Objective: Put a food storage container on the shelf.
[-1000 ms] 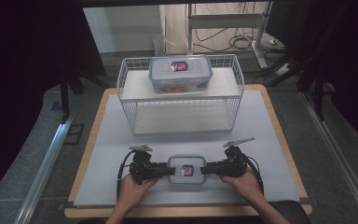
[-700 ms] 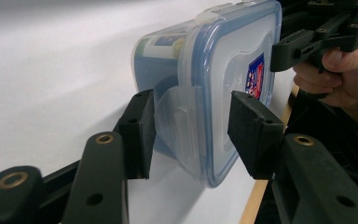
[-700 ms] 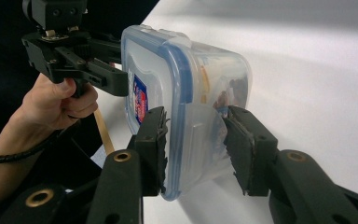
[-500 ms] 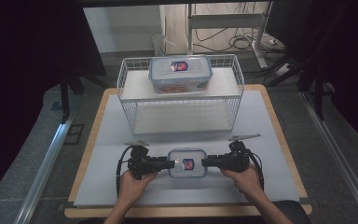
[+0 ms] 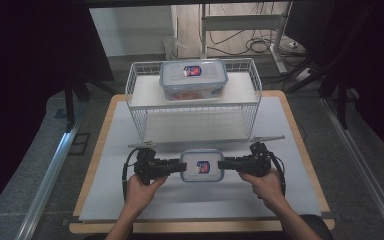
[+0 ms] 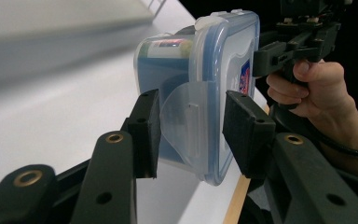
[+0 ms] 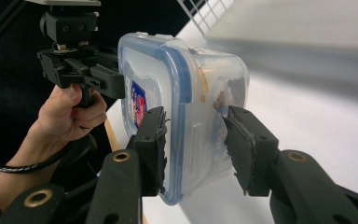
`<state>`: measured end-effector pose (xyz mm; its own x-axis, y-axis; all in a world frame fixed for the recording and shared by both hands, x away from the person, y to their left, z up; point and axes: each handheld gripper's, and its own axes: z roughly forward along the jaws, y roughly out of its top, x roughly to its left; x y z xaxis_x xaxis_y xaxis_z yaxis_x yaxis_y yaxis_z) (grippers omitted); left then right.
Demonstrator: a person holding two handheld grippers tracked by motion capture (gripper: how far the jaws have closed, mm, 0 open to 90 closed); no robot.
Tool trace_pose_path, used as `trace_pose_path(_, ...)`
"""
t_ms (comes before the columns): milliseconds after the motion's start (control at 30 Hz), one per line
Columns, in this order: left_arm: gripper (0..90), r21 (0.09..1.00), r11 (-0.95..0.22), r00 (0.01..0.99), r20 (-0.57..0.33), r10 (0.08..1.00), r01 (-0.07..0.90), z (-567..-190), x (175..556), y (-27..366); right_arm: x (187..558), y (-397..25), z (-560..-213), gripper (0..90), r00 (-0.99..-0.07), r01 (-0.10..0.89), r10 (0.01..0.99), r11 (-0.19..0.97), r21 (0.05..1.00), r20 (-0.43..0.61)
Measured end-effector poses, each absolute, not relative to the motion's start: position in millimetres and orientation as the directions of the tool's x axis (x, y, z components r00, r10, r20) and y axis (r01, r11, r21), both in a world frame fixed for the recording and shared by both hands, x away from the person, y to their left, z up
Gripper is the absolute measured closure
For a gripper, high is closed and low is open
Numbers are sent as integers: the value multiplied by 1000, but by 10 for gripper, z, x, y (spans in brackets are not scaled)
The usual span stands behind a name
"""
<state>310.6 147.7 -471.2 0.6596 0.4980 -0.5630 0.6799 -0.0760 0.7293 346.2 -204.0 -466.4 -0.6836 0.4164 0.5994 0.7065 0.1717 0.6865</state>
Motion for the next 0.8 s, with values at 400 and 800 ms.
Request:
trace_pose_path(400, 572, 790, -77, 703, -491, 514, 609, -4096, 3289, 1517, 3663, -1996, -4064, 583, -735, 640, 404, 147, 754, 545)
trace_pose_path(800, 570, 813, -72, 713, -458, 531, 577, -3668, 3452, 1577, 3869, -1926, -3661, 581, -750, 617, 394, 125, 777, 532)
